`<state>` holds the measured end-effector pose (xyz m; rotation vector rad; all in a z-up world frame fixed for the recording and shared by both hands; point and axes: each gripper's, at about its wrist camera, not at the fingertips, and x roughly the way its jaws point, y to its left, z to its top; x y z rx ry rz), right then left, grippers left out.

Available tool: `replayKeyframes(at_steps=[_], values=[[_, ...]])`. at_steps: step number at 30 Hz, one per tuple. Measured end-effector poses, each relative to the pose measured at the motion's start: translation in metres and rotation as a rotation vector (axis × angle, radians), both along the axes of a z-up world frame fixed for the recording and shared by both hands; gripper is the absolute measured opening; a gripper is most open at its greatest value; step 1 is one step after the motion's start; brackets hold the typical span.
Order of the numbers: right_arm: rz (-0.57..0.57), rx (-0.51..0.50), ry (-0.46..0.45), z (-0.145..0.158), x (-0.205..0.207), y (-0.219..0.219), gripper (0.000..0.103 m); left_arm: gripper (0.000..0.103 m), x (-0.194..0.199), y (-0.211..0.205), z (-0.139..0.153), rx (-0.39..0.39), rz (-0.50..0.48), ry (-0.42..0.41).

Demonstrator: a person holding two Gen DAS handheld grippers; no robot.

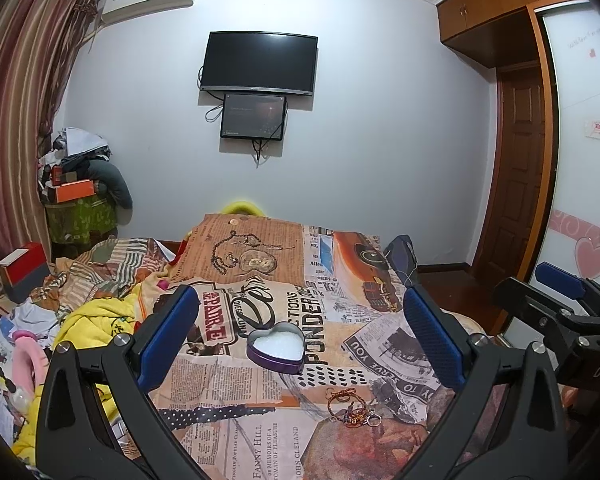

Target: Organize jewelry

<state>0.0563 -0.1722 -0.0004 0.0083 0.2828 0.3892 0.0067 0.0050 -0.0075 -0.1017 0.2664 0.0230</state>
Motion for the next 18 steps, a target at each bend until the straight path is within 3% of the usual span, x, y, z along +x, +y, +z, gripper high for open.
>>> replayKeyframes(at_steps=[18], values=[[-0.004, 0.000, 0.004, 0.0015, 0.0009, -0.0001, 0.102, 0.103, -0.0002, 0.0004, -0.0005, 0.000, 0.001, 0.000]])
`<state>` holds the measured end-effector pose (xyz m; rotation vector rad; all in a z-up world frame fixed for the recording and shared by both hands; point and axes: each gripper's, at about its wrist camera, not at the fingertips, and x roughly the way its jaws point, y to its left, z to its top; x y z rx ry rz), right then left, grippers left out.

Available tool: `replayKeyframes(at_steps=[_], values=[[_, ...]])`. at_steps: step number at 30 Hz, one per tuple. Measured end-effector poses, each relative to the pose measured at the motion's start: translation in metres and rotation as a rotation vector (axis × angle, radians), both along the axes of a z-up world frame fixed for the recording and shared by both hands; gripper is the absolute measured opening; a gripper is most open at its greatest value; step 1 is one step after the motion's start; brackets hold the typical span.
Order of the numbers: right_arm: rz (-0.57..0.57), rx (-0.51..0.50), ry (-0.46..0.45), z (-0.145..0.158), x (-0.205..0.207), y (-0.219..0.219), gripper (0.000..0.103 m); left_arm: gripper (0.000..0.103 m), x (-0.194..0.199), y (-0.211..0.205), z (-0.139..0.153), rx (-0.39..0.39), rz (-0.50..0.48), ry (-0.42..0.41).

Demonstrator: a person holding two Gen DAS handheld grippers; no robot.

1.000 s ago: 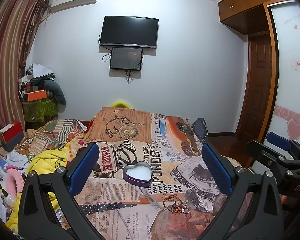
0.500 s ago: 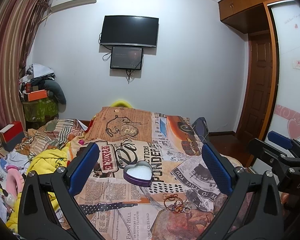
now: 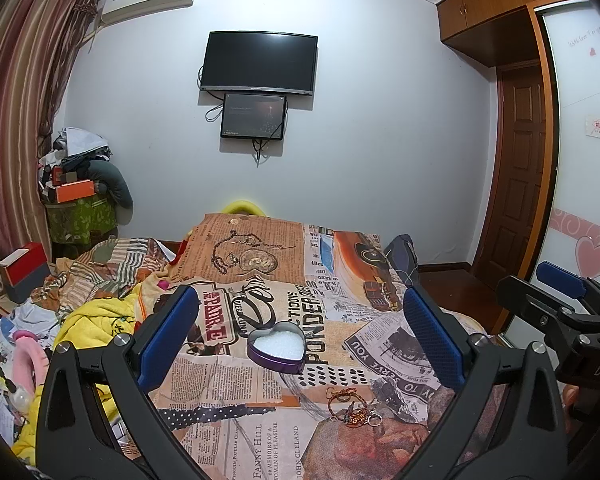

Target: Organize jewelry

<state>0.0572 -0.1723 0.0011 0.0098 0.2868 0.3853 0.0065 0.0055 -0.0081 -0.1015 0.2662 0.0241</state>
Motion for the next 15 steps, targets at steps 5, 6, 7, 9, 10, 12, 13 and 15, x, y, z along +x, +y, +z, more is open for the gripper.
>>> replayKeyframes(at_steps=[5, 6, 7, 9, 10, 12, 13, 15], values=[[0.000, 0.000, 0.002, -0.0003, 0.0004, -0.0004, 0.102, 0.103, 0.0005, -0.0005, -0.0001, 0.000, 0.000, -0.001], [0.000, 0.000, 0.002, -0.0002, 0.0002, -0.0002, 0.102, 0.103, 0.0006, -0.0006, 0.0000, 0.000, 0.000, -0.001], [0.000, 0.000, 0.002, -0.0002, 0.0002, -0.0003, 0.102, 0.103, 0.0006, -0.0008, 0.0001, 0.001, 0.000, -0.001], [0.000, 0.001, 0.002, -0.0005, 0.0007, -0.0007, 0.102, 0.103, 0.0008, -0.0008, 0.0001, 0.002, 0.000, -0.001], [0.000, 0.001, 0.003, -0.0001, 0.0006, -0.0006, 0.102, 0.103, 0.0007, -0.0008, 0.0003, 0.001, 0.000, 0.000], [0.000, 0.001, 0.003, -0.0006, 0.0007, -0.0007, 0.102, 0.103, 0.0009, -0.0011, 0.0004, 0.001, 0.001, 0.000], [0.000, 0.001, 0.003, -0.0006, 0.0007, -0.0007, 0.102, 0.103, 0.0009, -0.0009, 0.0003, 0.002, 0.001, 0.000], [0.000, 0.001, 0.004, -0.0006, 0.0007, -0.0005, 0.102, 0.103, 0.0006, -0.0006, 0.0006, 0.003, 0.003, 0.000]])
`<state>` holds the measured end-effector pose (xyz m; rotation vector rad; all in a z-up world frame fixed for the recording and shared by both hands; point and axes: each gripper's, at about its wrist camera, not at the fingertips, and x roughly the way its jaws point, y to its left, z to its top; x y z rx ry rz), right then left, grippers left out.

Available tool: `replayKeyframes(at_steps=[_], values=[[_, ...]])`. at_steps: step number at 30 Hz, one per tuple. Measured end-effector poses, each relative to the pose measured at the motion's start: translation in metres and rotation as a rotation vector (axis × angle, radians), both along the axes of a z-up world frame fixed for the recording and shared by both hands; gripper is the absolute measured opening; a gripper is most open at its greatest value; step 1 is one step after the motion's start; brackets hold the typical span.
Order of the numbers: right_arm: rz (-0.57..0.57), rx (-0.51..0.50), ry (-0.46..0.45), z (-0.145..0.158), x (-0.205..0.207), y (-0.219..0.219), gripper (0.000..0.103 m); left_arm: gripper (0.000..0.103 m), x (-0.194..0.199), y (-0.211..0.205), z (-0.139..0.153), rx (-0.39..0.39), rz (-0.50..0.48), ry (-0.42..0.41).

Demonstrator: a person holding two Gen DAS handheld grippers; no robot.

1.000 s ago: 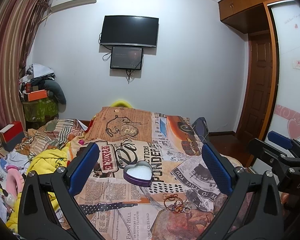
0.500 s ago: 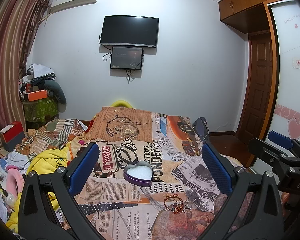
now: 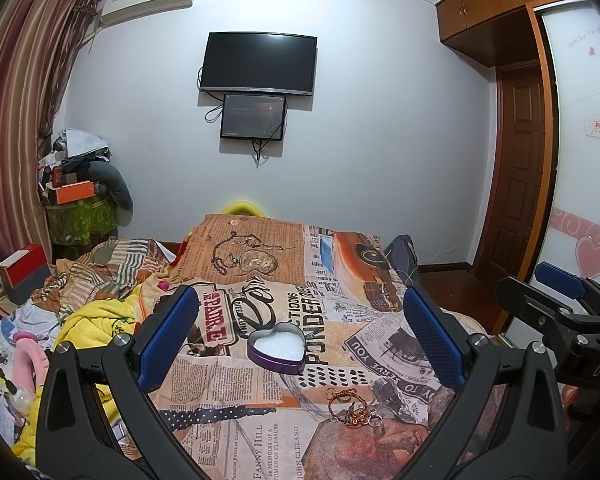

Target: Organize jewelry

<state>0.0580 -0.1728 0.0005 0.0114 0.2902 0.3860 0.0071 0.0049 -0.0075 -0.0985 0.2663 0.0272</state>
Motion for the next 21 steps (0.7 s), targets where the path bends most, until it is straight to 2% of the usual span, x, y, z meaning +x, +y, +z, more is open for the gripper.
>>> replayKeyframes(at_steps=[13, 21], values=[[-0.004, -0.008, 0.019, -0.004, 0.005, 0.002, 0.102, 0.103, 0.003, 0.002, -0.002, 0.003, -0.002, 0.015], [-0.021, -0.017, 0.104, -0.023, 0.029, -0.001, 0.102, 0.103, 0.032, 0.004, -0.021, -0.003, -0.012, 0.100]])
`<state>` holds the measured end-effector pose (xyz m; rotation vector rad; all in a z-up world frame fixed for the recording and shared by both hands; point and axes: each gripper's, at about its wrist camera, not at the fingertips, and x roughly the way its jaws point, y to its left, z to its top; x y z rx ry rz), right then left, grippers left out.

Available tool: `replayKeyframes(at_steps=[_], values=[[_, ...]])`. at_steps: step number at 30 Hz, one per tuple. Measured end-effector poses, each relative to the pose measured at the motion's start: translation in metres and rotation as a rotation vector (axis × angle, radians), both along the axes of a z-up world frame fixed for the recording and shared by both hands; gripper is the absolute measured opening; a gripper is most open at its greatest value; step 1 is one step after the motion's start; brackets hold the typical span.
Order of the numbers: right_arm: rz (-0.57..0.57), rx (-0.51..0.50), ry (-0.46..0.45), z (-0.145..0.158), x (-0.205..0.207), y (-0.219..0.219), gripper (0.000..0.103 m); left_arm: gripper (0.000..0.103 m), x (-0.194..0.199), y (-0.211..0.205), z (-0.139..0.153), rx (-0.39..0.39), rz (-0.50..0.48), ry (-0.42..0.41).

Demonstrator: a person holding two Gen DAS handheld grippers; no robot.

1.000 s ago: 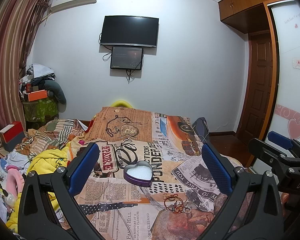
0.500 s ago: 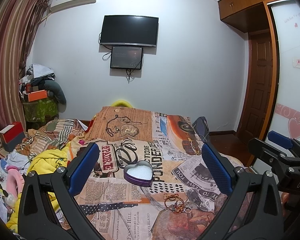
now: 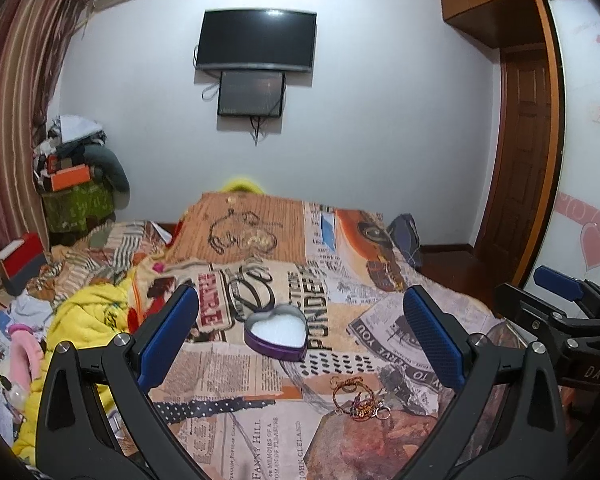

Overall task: Organize jewelry
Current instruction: 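Lower both grippers toward the jewelry pile beside the purple heart tin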

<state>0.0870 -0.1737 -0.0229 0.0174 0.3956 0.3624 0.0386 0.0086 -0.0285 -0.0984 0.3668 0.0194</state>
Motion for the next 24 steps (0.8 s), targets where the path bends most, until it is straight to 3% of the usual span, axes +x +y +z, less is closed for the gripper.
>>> replayKeyframes(at_steps=[9, 14, 19, 21, 24], values=[[-0.011, -0.060, 0.167, -0.049, 0.041, -0.010, 0.102, 0.103, 0.049, 0.004, -0.049, -0.050, -0.056, 0.211], [-0.007, -0.077, 0.291, -0.079, 0.060, -0.016, 0.102, 0.092, 0.075, -0.002, -0.094, -0.006, -0.065, 0.346], [0.022, -0.129, 0.380, -0.111, 0.072, -0.017, 0.102, 0.081, 0.089, -0.005, -0.133, -0.027, -0.132, 0.478], [0.048, -0.151, 0.406, -0.123, 0.072, -0.017, 0.098, 0.073, 0.091, -0.006, -0.145, -0.044, -0.156, 0.524], [0.098, -0.172, 0.448, -0.136, 0.074, -0.012, 0.084, 0.060, 0.092, -0.007, -0.160, -0.064, -0.177, 0.577]])
